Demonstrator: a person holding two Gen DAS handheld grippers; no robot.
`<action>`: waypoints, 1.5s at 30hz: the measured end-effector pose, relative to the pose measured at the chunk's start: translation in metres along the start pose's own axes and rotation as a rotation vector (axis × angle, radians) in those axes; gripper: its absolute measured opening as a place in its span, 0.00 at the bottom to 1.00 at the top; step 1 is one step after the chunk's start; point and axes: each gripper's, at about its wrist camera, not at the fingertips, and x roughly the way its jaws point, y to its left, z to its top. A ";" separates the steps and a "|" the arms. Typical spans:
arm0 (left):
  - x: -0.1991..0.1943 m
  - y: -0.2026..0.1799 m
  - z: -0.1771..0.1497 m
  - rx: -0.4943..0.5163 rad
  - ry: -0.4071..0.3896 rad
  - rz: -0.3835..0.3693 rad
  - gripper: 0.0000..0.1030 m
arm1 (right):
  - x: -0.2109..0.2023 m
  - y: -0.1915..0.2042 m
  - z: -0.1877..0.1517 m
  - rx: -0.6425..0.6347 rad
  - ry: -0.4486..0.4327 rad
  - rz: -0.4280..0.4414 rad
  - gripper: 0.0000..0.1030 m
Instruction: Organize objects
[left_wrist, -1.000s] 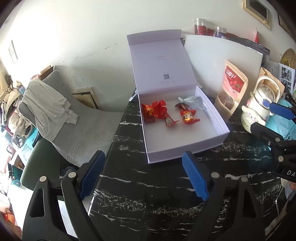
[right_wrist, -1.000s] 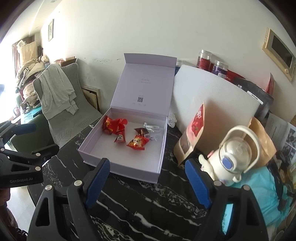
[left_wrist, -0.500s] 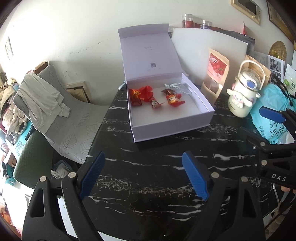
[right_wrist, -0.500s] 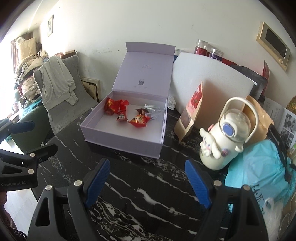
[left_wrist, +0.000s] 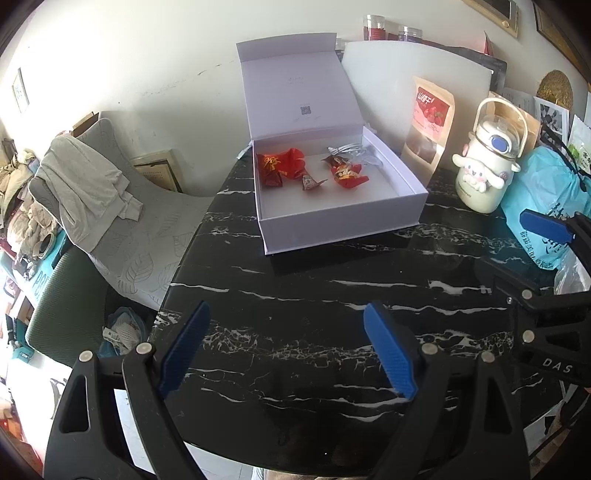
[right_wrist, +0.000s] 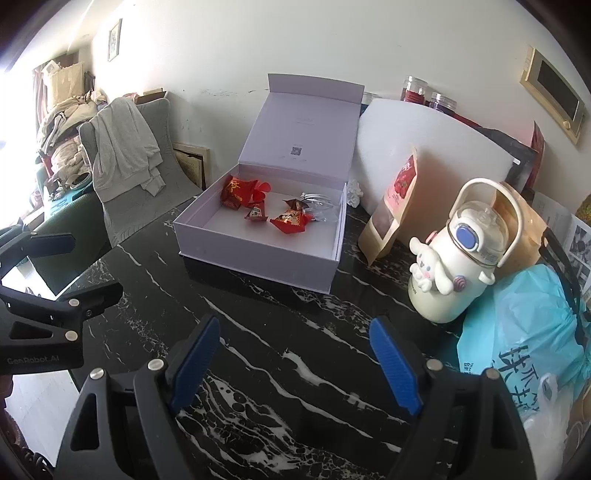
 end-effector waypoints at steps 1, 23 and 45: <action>0.000 0.000 0.000 0.001 0.001 0.000 0.83 | -0.001 0.000 0.000 0.001 -0.001 0.000 0.81; 0.008 0.003 -0.002 -0.005 0.037 -0.039 0.83 | 0.000 0.003 -0.001 -0.021 0.010 -0.015 0.81; 0.004 -0.004 -0.006 0.025 0.042 -0.046 0.83 | -0.001 0.002 -0.004 -0.021 0.011 -0.017 0.81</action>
